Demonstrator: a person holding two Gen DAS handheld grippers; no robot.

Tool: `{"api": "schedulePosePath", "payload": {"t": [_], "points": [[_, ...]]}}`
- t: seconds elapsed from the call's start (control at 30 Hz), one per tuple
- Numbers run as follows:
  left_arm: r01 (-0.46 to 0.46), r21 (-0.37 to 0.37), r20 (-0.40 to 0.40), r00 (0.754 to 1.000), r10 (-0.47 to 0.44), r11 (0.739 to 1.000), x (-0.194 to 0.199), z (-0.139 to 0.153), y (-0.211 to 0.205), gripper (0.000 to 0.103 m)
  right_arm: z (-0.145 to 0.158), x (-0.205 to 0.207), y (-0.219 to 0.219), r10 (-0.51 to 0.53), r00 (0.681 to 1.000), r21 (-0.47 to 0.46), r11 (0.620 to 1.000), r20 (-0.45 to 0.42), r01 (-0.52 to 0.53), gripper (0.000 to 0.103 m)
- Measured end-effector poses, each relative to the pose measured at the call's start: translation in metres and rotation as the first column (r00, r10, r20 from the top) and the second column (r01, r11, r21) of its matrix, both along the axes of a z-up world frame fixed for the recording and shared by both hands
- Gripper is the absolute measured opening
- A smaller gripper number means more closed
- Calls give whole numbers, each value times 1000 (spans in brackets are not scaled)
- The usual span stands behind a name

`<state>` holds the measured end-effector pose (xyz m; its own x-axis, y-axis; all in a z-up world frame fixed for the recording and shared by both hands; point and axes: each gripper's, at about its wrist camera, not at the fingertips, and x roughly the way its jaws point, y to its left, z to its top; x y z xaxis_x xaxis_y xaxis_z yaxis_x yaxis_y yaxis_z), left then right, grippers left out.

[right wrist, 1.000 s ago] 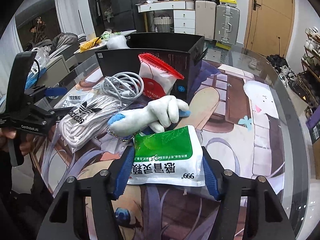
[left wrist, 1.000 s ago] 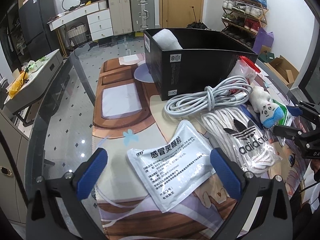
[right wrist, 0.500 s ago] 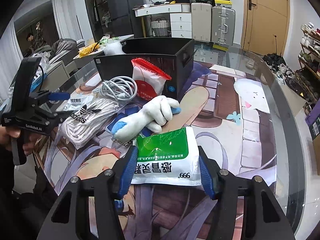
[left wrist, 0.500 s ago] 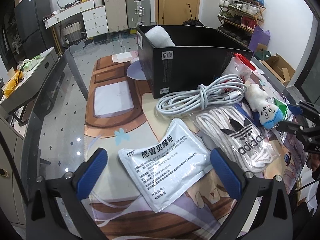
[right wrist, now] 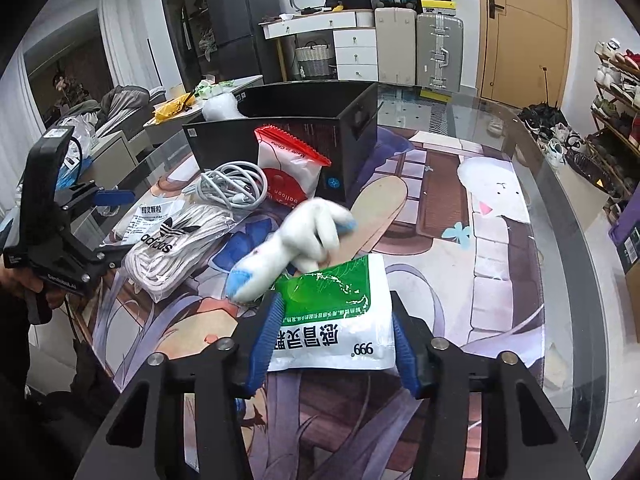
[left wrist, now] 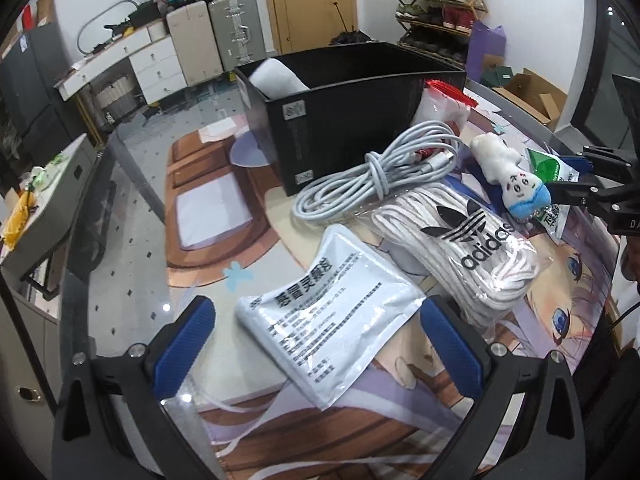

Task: Organize soft objects
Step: 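Grasp the green sachet with the right gripper while the left grasps the white printed sachet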

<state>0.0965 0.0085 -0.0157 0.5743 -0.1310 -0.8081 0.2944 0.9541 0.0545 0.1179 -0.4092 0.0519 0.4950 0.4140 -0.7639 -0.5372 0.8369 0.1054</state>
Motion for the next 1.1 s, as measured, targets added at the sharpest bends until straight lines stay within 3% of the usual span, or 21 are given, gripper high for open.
{"api": "schedulePosePath", "payload": {"t": [0.27, 0.37, 0.4, 0.47, 0.6, 1.1], "points": [[14, 5, 10, 1000, -14, 1000, 9, 3, -5, 103, -3, -1, 0, 13, 999, -4, 1000, -35, -14, 54], [32, 25, -1, 1000, -32, 999, 12, 0, -10, 101, -6, -2, 4, 21, 999, -24, 999, -39, -22, 69], [38, 26, -6, 999, -37, 999, 13, -1, -11, 99, -7, -3, 6, 29, 999, -30, 999, -41, -30, 75], [47, 6, -8, 999, -47, 999, 12, -1, -10, 95, -8, -5, 10, 44, 998, -44, 998, -37, -46, 76], [94, -51, -22, 995, -95, 994, 9, 2, -9, 61, -12, -5, 17, 49, 998, -84, 995, -37, -52, 79], [24, -129, -14, 1000, -26, 991, 9, 9, 3, 48, -14, 1, 18, 36, 999, -85, 996, -38, -39, 80]]}}
